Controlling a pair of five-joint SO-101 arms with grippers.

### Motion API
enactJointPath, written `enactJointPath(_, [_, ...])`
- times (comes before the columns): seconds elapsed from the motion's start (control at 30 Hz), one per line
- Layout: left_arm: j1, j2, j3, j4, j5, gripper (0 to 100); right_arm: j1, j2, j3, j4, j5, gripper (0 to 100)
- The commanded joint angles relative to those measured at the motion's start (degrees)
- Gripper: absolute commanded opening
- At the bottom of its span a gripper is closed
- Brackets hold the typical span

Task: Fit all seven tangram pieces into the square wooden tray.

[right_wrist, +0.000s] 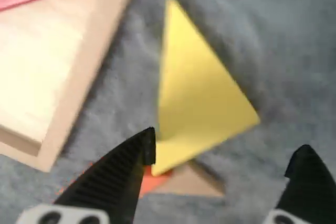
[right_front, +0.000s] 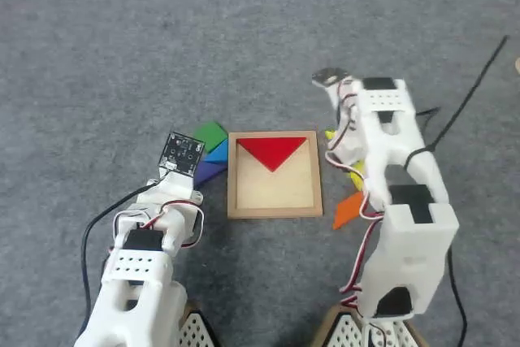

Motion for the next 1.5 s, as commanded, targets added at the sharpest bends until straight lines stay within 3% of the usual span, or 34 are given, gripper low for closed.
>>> enactJointPath(0.0, [0.0,0.1,-2.4,-0.9,0.1,1,-2.4,-0.1,1.1,-2.9,-0.6,38.8])
enactJointPath(0.2, [0.0,0.1,-2.4,-0.9,0.1,1,-3.6,5.5,-0.6,-3.1,-0.8,38.1])
enactJointPath(0.4, [0.0,0.1,-2.4,-0.9,0.1,1,-3.5,10.9,-8.6,1.7,-0.6,17.7])
enactJointPath(0.5, [0.0,0.1,-2.4,-0.9,0.1,1,-3.5,11.9,-9.8,3.3,-0.5,12.8])
enactJointPath(0.93, [0.0,0.1,-2.4,-0.9,0.1,1,0.0,4.3,-10.2,3.6,-4.2,12.2])
enactJointPath(1.47, [0.0,0.1,-2.4,-0.9,0.1,1,-2.1,-11.7,-2.8,3.9,-6.8,9.6])
